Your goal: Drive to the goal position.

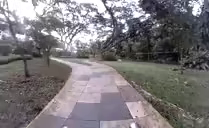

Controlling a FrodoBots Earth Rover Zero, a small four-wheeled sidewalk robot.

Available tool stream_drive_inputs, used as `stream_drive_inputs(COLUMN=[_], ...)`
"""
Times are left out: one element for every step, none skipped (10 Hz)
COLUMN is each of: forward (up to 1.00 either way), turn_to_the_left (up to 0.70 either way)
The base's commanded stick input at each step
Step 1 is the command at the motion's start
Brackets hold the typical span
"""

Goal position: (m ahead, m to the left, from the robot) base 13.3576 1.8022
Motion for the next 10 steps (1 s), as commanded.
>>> stream_drive_inputs(forward=[0.70,0.70,0.70,0.70,0.70,0.70,0.70,0.70,0.70,0.70], turn_to_the_left=[0.00,0.00,0.00,0.00,0.00,0.00,0.00,0.00,0.00,0.00])
